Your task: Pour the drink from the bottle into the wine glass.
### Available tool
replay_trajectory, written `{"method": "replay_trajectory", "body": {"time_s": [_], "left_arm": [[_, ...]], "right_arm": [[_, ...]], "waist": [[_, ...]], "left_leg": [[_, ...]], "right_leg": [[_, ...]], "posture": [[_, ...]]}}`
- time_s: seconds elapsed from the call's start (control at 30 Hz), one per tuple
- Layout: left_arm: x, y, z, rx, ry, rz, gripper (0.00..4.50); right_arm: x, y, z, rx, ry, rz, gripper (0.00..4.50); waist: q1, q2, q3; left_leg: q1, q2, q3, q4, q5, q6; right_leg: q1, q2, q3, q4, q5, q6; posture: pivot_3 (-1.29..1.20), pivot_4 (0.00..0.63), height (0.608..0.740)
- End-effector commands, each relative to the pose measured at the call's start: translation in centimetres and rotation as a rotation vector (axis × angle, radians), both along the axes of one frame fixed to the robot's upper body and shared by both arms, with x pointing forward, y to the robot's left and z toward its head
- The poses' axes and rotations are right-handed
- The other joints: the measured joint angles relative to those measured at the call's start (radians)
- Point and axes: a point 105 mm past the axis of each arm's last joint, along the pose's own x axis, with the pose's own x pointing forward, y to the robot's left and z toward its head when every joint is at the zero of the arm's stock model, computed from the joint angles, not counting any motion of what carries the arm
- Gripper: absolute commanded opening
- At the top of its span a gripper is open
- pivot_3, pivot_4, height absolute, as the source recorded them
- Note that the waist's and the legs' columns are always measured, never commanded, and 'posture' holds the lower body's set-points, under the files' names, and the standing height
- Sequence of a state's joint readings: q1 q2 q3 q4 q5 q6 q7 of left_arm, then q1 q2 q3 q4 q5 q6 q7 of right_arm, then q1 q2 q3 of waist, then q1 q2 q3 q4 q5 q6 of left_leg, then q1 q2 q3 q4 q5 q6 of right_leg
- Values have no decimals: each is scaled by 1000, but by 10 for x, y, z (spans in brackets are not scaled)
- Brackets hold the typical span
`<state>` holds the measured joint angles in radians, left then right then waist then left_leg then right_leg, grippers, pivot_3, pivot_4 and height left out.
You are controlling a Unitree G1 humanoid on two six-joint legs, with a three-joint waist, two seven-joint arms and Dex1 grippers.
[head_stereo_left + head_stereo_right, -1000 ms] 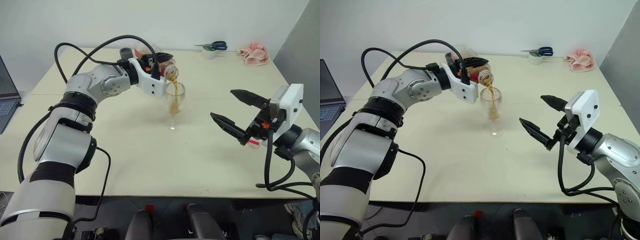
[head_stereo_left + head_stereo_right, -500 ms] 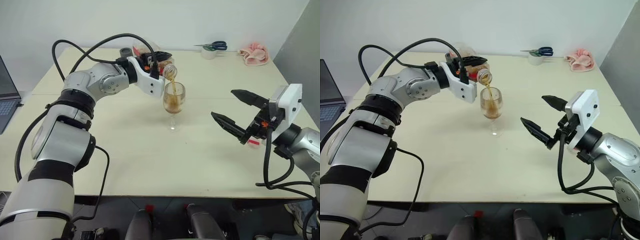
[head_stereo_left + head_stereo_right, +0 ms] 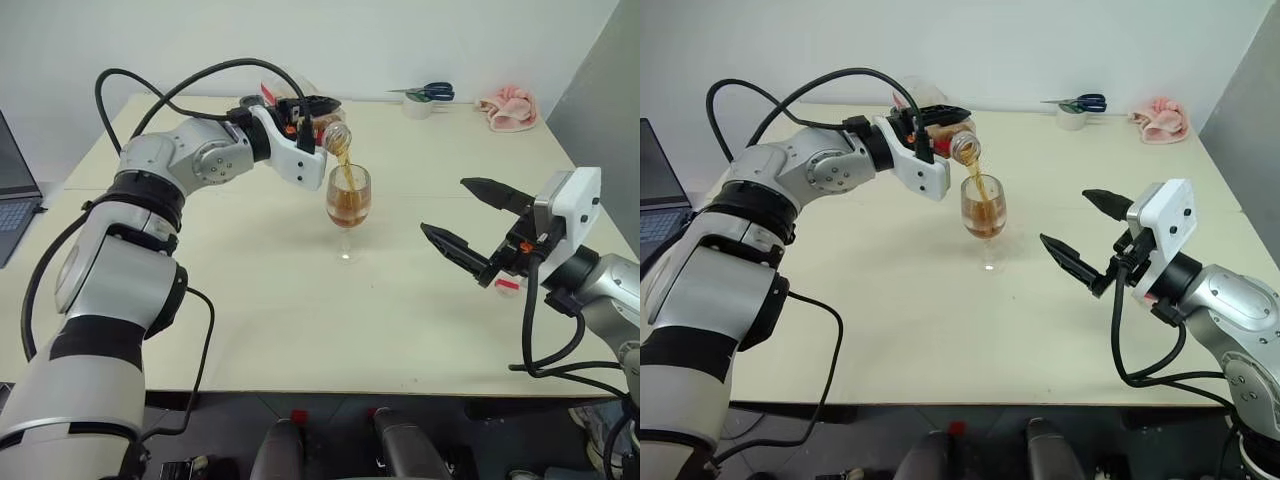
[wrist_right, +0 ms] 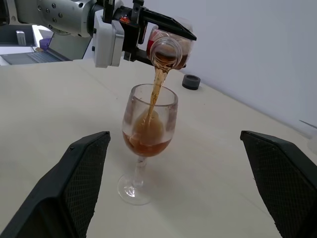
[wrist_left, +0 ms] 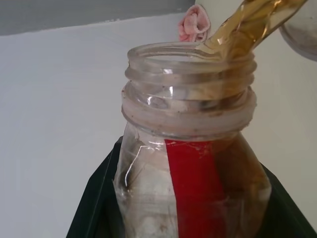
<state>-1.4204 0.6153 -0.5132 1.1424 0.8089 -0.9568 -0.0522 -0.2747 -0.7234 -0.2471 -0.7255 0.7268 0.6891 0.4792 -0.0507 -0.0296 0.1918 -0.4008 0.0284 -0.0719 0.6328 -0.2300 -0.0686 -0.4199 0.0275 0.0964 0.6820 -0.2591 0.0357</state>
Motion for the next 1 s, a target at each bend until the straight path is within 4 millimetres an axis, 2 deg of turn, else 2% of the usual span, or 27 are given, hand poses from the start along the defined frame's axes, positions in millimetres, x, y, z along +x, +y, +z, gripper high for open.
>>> {"method": "replay_trajectory", "body": {"time_s": [0.03, 0.2, 0.33, 0.43, 0.57, 0.63, 0.77, 0.9, 1.0], "left_arm": [[-4, 0, 21, -26, -57, -14, 1817], [-3, 0, 23, -133, 4, -16, 1817], [2, 7, 23, -417, 216, -30, 1816], [5, 13, 22, -544, 332, -41, 1814], [9, 40, 16, -766, 466, -19, 1799], [14, 61, 15, -940, 521, 15, 1797], [18, 96, -1, -1199, 584, 105, 1797], [12, 126, -30, -1431, 657, 202, 1797], [2, 146, -53, -1559, 652, 280, 1797]], "right_arm": [[-2, 5, 11, 4, -55, 27, 4500], [1, 8, 14, 1, -65, 43, 4500], [5, 17, 24, 11, -84, 91, 4500], [9, 23, 33, 25, -81, 117, 4500], [18, 35, 52, 21, -68, 160, 4500], [24, 45, 59, 2, -35, 186, 4500], [35, 68, 70, -35, 0, 215, 4500], [38, 98, 64, -87, 78, 295, 4500], [50, 110, 53, -96, 136, 289, 4500]], "waist": [[0, 0, 0], [0, 0, 0], [-1, 0, 0], [-5, 0, 0], [-17, 1, 0], [-19, 1, 0], [-25, 1, 0], [-28, 1, 0], [-30, 1, 0]], "left_leg": [[0, 0, 0, 0, 0, 0], [0, 0, 0, 1, 0, 0], [0, 0, 1, 1, 0, 0], [0, 0, 0, 1, 0, 0], [0, 0, 1, 3, 0, 0], [0, 0, -1, 5, 0, 0], [0, 1, -3, 8, 0, 1], [-1, 0, -3, 9, 0, 1], [-2, 0, -5, 10, -1, 1]], "right_leg": [[0, 0, 0, 0, 0, 0], [0, 0, 0, 0, 0, -1], [0, 0, 0, 1, 2, -4], [0, 0, 0, 1, 3, -5], [0, 0, 1, 4, 3, -5], [-1, 0, -1, 7, 3, -5], [-1, 0, -2, 10, 3, -5], [-1, 0, -3, 11, 3, -5], [-1, -1, -5, 11, 3, -5]], "posture": [[0, 150, 740], [0, 150, 740], [0, 150, 740], [0, 150, 740], [0, 150, 740], [0, 150, 740], [0, 150, 740], [0, 150, 740], [0, 150, 740]]}}
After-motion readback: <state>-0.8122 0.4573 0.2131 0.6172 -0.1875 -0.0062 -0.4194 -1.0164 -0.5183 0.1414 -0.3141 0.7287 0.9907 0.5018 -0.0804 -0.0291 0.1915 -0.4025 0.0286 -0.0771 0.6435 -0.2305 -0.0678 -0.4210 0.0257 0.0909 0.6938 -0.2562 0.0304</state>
